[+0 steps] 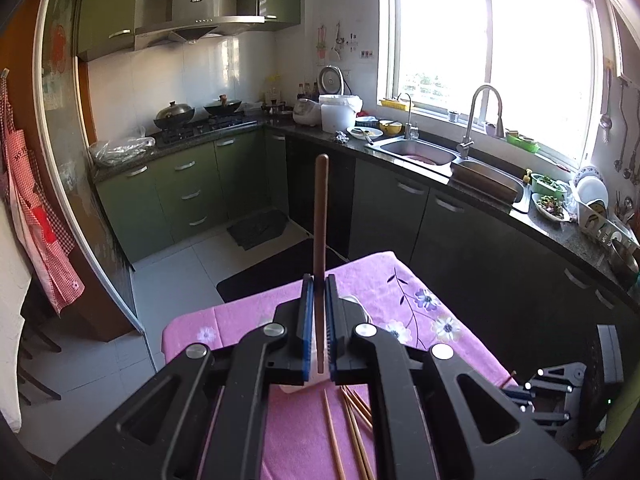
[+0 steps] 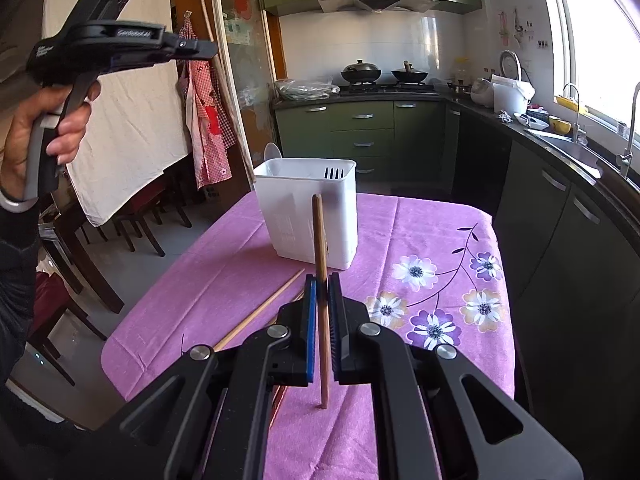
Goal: Organize utensils
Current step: 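Drop the chopstick into the caddy with the left gripper while the right gripper carries its chopstick, then lower the chopstick into the caddy and open the right gripper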
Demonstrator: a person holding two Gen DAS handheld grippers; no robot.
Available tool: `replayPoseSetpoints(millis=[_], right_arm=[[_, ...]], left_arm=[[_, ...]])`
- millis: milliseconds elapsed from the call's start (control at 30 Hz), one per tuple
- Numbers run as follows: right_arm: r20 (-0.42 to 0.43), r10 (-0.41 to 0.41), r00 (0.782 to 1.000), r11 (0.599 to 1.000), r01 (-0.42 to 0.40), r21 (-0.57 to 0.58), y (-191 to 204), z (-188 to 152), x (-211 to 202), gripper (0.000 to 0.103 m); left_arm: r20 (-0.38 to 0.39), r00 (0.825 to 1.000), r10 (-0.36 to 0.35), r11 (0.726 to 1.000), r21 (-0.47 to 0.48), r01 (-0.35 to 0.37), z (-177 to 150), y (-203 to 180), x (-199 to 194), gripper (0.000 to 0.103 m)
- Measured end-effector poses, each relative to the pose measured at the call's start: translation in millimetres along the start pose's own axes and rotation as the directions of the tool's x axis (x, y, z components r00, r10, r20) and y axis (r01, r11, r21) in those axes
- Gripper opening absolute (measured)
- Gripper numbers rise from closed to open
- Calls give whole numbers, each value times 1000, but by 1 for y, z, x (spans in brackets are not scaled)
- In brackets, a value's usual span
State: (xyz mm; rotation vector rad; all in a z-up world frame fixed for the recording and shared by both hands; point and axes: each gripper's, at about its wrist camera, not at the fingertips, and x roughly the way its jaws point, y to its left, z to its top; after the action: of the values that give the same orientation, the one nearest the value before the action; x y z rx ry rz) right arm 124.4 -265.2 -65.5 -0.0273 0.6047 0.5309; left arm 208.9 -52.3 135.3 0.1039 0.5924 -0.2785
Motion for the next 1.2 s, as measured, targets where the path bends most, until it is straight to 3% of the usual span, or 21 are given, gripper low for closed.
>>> replayPoseSetpoints(millis=[133, 267, 533, 667, 800, 867, 933, 1000, 1133, 1200], right_arm=[[3, 9, 1000, 1000, -9, 2, -1, -1, -1, 7], [3, 16, 1000, 1000, -16, -3, 0, -1, -1, 7], [12, 37, 999, 999, -37, 11, -2, 6, 3, 6], [42, 59, 997, 998, -59, 5, -1, 24, -3, 6], [105, 70, 992, 997, -68, -21, 4, 62, -12, 6], [146, 80, 986, 997, -76, -31, 6, 86, -17, 6], [190, 92, 977, 996, -87, -34, 9, 110, -20, 6], [242, 87, 966, 996, -82, -28, 10, 137, -19, 6], [309, 58, 949, 998, -63, 8, 6, 181, -4, 6], [329, 7, 944, 1000, -16, 27, 4, 197, 11, 6]], left_arm=[[10, 1000, 25, 1000, 3, -25, 19, 3, 19, 6], [-23, 997, 71, 997, 6, -71, 18, 9, 45, 6], [-167, 983, 83, 996, -11, -86, -25, 26, 97, 6], [-190, 980, 67, 997, -26, -73, -47, 32, 101, 9], [-163, 985, 63, 997, -22, -68, -61, 33, 82, 45], [-135, 988, 71, 997, -10, -73, -68, 30, 66, 48], [-111, 992, 69, 997, -11, -70, -77, 29, 48, 65], [-81, 994, 75, 997, -20, -77, -88, 29, 31, 76], [-53, 995, 86, 996, -24, -88, -115, 25, 6, 82], [-54, 995, 80, 996, -38, -82, -129, 25, -1, 85]])
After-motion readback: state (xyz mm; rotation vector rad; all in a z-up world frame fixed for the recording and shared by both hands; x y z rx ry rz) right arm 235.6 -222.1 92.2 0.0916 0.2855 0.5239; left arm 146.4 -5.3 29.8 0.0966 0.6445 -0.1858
